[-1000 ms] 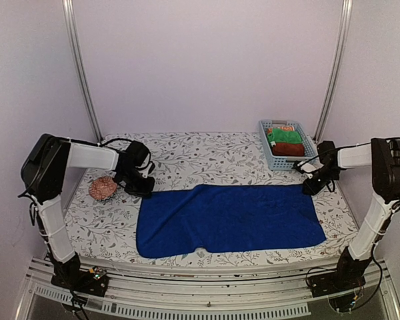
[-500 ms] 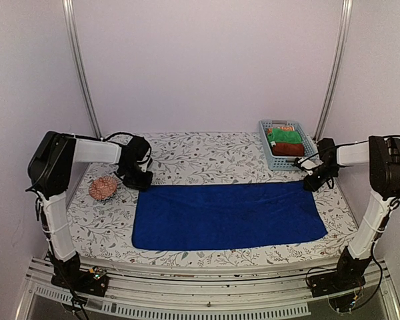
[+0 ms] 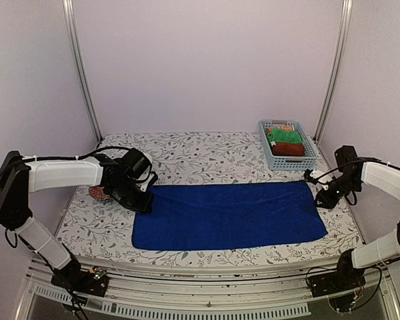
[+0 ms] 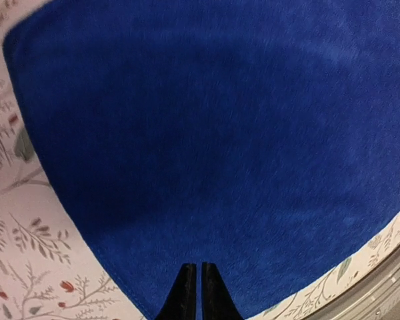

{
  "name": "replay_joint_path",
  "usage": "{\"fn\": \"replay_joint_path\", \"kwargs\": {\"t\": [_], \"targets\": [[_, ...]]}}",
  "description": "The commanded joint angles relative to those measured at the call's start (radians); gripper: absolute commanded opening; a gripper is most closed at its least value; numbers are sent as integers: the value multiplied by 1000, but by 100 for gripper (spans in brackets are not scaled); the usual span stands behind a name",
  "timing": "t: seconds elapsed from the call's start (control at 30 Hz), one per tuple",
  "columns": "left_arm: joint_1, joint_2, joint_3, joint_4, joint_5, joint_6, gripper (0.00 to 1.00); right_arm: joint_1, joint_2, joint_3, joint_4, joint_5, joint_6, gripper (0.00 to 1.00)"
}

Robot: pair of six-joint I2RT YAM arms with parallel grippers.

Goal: Roll the towels
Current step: Smooth out the towel at the center of the board.

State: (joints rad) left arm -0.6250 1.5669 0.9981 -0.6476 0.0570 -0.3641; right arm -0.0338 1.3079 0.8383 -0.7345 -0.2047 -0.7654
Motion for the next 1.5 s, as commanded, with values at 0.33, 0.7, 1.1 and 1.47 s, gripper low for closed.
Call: {"fn": "replay_joint_path", "kwargs": {"t": [0.33, 0.7, 1.1, 1.47], "targets": [[-50, 24, -305, 20, 121, -177, 5, -2, -18, -295, -19, 243, -152, 20], [-106, -124, -385, -165, 38, -391, 3, -3, -208, -332, -190, 257, -243, 21], [-107, -106, -68, -301, -133, -307, 23, -3, -200, -36, -281, 122, -211, 33], [-16, -117, 254, -186, -339, -3, 52, -8, -14, 416, -97, 15, 101, 99]]}}
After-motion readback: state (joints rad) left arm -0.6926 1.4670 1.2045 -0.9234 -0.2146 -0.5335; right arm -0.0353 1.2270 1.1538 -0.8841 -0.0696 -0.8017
